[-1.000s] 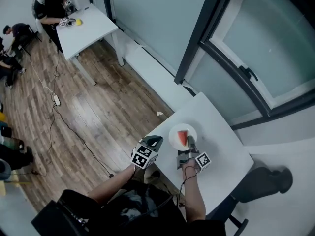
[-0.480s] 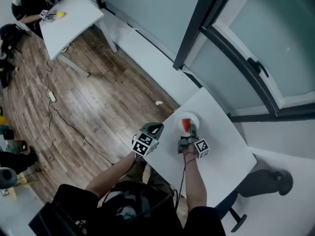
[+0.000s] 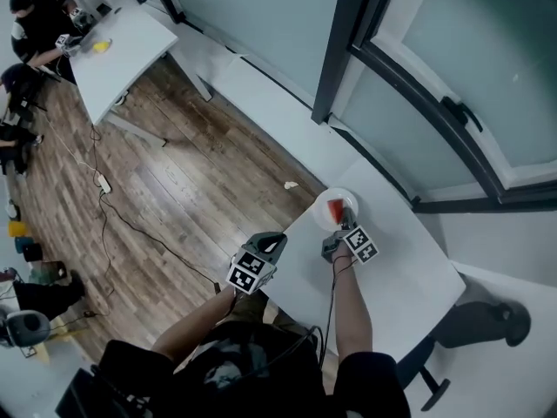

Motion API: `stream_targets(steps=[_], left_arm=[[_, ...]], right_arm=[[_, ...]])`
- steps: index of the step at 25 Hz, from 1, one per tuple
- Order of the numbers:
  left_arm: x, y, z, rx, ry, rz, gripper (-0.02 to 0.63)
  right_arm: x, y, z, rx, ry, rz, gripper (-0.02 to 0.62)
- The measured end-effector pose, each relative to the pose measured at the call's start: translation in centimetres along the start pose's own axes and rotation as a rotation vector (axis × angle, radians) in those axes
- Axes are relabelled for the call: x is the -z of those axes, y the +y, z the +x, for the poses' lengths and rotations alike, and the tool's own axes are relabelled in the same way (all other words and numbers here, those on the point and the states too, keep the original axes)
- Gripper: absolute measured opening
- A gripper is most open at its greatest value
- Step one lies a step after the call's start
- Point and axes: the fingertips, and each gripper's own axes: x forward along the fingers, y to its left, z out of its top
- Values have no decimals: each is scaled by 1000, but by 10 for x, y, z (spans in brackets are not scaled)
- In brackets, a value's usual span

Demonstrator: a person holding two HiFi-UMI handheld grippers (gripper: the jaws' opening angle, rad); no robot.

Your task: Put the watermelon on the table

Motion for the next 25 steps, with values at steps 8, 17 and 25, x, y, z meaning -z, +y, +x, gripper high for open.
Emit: stream_targets(steps=[8,17,25], left_arm=[[-12,-17,4,31,-3,58,6],[-35,-43,-25,39,-87,126,6],[-57,-80,-46,32,-183,195,6]], right_arm=[[-17,-21,-5,379,162,-903,164],[0,57,-140,140,-27,-925,159],[10,121,-259,1,-180,-867,11]])
